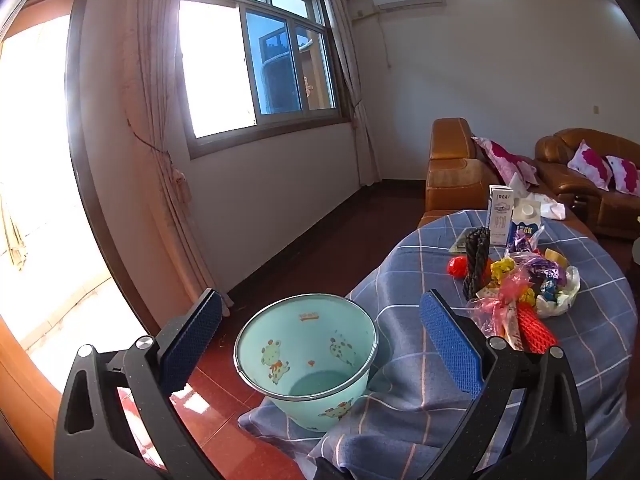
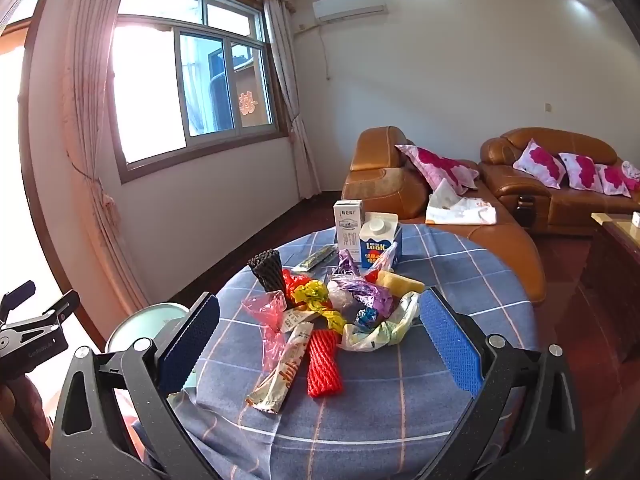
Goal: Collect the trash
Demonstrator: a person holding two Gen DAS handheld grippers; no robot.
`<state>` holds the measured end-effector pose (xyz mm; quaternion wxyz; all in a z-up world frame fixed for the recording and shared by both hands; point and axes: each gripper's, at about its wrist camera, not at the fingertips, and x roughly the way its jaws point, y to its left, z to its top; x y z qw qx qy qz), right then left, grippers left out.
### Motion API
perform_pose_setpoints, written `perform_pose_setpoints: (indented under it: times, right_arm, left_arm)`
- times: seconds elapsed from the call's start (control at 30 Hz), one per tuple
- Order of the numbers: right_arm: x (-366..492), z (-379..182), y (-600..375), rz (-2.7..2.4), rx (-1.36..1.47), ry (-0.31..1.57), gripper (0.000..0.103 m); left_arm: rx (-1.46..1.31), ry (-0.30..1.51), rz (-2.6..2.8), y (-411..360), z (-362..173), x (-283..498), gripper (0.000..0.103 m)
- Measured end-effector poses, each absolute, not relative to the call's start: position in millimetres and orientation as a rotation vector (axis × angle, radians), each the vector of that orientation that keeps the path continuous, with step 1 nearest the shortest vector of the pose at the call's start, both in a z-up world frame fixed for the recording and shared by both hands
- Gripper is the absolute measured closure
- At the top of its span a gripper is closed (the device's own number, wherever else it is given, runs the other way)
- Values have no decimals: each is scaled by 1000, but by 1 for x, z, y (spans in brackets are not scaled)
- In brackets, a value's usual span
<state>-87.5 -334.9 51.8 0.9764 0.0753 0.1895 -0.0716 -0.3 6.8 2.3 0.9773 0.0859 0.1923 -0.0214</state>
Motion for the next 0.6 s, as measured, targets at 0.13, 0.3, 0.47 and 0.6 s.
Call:
perform_pose_setpoints:
  times: [0.13, 0.3, 0.47, 0.6]
  right_arm:
    - [-87, 51, -339, -144, 160, 383, 5]
    - [-86, 50, -338, -143, 161, 385, 5]
    - [-86, 50, -338, -143, 162, 385, 5]
    - [-86, 48, -337, -142, 166, 389, 5]
  left_arm:
    - [171, 394, -37, 6, -2, 3, 6]
    - [171, 397, -34, 9, -3, 6, 6]
    - [179, 396, -30, 5, -3, 5, 6]
    - [180, 397, -30, 5, -3, 5, 6]
